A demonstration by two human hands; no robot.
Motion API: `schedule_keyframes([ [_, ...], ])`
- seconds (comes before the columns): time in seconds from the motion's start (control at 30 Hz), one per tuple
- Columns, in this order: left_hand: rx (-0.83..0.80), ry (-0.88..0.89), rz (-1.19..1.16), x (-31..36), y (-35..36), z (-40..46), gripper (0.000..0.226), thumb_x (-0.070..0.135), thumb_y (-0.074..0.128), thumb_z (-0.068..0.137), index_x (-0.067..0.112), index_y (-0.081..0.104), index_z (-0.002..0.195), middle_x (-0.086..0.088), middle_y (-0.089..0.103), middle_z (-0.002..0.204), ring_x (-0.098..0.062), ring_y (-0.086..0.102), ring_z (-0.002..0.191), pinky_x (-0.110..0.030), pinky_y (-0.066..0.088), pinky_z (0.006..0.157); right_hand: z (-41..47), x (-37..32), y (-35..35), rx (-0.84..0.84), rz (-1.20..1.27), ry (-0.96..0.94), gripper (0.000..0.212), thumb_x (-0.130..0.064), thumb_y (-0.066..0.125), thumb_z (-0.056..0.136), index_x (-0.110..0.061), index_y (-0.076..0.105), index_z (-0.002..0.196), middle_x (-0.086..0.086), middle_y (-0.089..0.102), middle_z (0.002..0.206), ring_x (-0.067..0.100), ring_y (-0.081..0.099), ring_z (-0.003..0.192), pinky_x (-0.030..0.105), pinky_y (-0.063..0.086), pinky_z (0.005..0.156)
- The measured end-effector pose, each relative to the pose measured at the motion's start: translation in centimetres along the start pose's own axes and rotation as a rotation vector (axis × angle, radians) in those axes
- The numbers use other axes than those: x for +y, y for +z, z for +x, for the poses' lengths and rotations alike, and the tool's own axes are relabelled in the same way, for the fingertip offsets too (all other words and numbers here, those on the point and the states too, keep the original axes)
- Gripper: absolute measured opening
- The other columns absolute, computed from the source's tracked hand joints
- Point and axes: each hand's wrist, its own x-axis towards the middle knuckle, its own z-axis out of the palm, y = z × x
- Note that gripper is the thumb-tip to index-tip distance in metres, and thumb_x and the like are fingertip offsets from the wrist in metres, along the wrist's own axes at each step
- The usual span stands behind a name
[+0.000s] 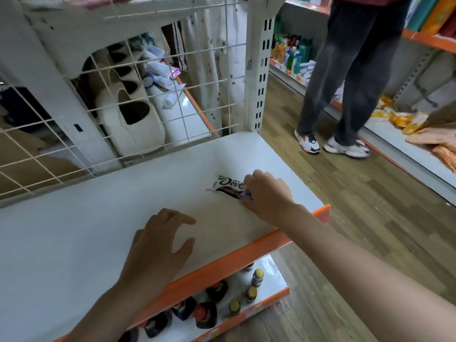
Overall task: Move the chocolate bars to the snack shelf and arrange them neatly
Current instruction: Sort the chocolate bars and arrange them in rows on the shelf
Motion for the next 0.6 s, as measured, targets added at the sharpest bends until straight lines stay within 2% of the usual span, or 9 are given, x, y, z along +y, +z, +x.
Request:
schedule_keyframes([
  [0.1,-0.046,0.015,0.032,0.1,-1.2,-1.7,0.032,0.029,0.06,0.083,0.048,0.048,0.106,0.03,0.039,0.108,0.005,0.041,0.109,-0.028,0.034,0.093,-1.2,-0.8,-0.6,-0.026,-0.007,-0.04,0.031,-0.032,0.047,0.093,-0.01,0.048,0.116,0.006,0.045,0.114,0.023,0.049,0.104,0.03,0.038,0.067],
  [0.33,-0.046,-0.032,0.092,0.9,-4.6,-3.8,0.034,0.039,0.056,0.085,0.05,0.042,0.114,0.03,0.036,0.115,0.007,0.035,0.115,-0.022,0.023,0.085,-5.5,-3.2,-3.1,0.041,-0.068,-0.213,0.037,-0.034,0.037,0.092,-0.017,0.043,0.124,-0.001,0.043,0.121,0.017,0.045,0.108,0.026,0.036,0.065],
  [0.53,-0.006,-0.073,0.077,2.0,-8.2,-5.1,0.038,0.042,0.061,0.083,0.05,0.04,0.114,0.033,0.035,0.111,0.008,0.039,0.11,-0.022,0.025,0.082,-7.9,-5.8,-7.2,0.042,-0.079,-0.319,0.036,-0.029,0.042,0.087,-0.016,0.047,0.12,0.0,0.045,0.117,0.019,0.047,0.103,0.028,0.033,0.062],
  [0.6,0.013,-0.088,0.062,2.4,-9.3,-5.9,0.037,0.041,0.064,0.081,0.049,0.041,0.109,0.031,0.038,0.109,0.006,0.043,0.108,-0.023,0.028,0.079,-8.6,-6.5,-8.6,0.121,-0.08,-0.381,0.033,-0.031,0.056,0.077,-0.015,0.058,0.106,0.001,0.054,0.103,0.019,0.056,0.09,0.027,0.034,0.055],
])
